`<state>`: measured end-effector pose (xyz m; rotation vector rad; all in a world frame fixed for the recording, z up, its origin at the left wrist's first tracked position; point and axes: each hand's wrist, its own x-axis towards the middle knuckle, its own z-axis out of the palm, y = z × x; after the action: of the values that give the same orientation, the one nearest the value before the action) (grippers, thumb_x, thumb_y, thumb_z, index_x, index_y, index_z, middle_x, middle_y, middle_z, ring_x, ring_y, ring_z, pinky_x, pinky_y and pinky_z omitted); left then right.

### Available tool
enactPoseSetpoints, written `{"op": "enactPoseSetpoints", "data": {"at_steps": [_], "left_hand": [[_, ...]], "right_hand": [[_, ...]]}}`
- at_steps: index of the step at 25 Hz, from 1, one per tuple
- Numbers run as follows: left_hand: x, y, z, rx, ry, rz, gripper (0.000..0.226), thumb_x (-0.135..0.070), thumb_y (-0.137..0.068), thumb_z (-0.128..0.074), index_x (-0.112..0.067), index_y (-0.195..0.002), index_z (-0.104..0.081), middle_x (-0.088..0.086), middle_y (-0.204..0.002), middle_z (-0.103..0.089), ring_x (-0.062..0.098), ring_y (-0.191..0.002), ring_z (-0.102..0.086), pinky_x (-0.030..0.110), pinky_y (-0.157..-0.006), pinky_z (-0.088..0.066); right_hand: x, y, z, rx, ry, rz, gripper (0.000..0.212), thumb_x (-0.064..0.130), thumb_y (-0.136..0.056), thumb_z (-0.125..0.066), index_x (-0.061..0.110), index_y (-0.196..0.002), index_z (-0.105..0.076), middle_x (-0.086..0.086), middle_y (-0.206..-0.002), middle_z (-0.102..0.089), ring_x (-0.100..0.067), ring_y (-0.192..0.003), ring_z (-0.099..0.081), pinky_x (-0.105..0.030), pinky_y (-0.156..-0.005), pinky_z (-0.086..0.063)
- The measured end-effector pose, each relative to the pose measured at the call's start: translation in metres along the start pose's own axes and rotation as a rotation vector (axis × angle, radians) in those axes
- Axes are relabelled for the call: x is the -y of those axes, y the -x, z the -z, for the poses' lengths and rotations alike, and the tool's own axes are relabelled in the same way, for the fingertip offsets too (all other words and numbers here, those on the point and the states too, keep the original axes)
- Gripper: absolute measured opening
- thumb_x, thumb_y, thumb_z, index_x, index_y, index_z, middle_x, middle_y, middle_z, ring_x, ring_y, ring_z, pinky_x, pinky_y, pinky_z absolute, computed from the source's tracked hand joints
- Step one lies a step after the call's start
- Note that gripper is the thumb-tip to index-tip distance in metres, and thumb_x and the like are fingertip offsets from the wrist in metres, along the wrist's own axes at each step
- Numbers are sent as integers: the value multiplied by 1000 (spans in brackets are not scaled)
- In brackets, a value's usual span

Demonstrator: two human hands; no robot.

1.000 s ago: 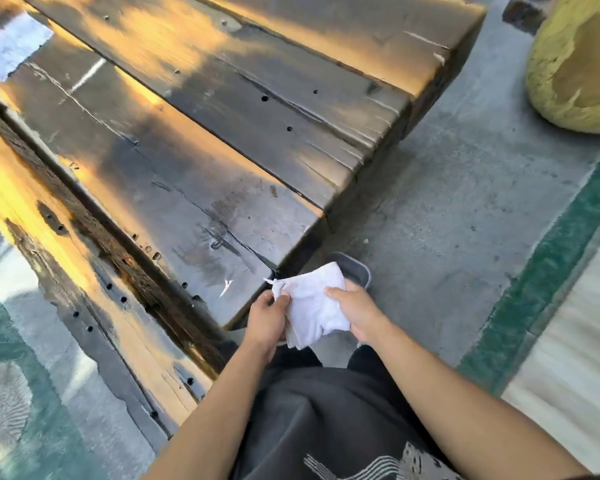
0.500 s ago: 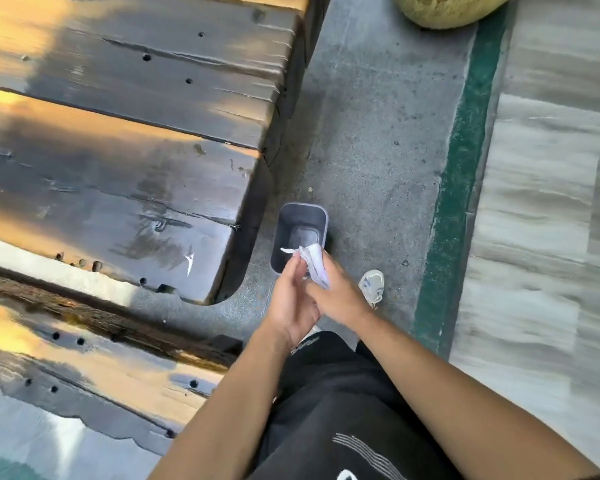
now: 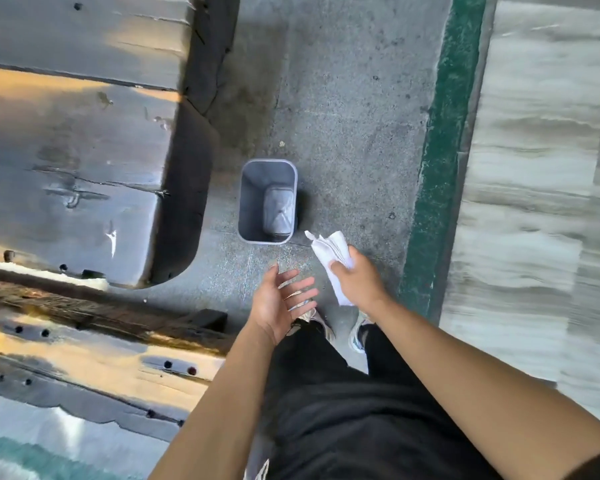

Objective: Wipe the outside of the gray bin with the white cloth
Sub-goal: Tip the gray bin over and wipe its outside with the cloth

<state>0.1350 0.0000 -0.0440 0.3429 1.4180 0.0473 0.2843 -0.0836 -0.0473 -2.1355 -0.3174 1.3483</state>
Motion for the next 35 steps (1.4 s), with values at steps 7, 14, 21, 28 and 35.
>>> {"op": "enactPoseSetpoints", "data": {"at_steps": [7, 14, 21, 28, 35], "left_hand": [[35, -129, -28, -56, -77, 25, 27, -33, -104, -43, -10, -104, -59, 18, -105, -74, 36, -91, -73, 52, -93, -56], [17, -280, -7, -380, -449, -482, 15, -11, -94, -58, -5, -102, -70, 1, -81, -74, 19, -81, -70, 35, -84, -56], [-21, -399, 0, -486, -828, -718, 45, -34, -97, -59, -13, -137, -62, 3, -130, -72, 17, -117, -65, 22, -98, -42], [-57, -447, -25, -362, -833, -707, 61, -55, -93, -57, -21, -144, -55, -9, -123, -69, 15, -111, -66, 34, -101, -49], [-66, -478, -39, -283, -977, -734, 44, -55, -101, -44, -23, -73, -37, -11, -62, -38, 13, -62, -40, 32, -61, -35]], "right_hand": [[-59, -108, 14, 36, 75, 15, 26, 21, -95, -60, 13, -119, -65, -4, -104, -70, -24, -91, -64, -26, -66, -44], [-115, -247, -17, 32, 248, 97, 30, 22, -95, -60, 18, -124, -64, -1, -106, -72, -14, -79, -64, -21, -53, -44], [-133, -338, -51, 26, 339, 228, 27, 28, -97, -58, 23, -123, -62, -1, -109, -72, -18, -82, -67, -36, -66, -61], [-126, -404, -44, -33, 322, 276, 28, 26, -98, -57, 22, -126, -58, -1, -111, -69, -13, -75, -60, -20, -53, -42], [-98, -427, -30, -59, 323, 363, 18, 31, -100, -53, 21, -114, -54, -1, -91, -67, -18, -71, -66, -31, -48, -55]]}}
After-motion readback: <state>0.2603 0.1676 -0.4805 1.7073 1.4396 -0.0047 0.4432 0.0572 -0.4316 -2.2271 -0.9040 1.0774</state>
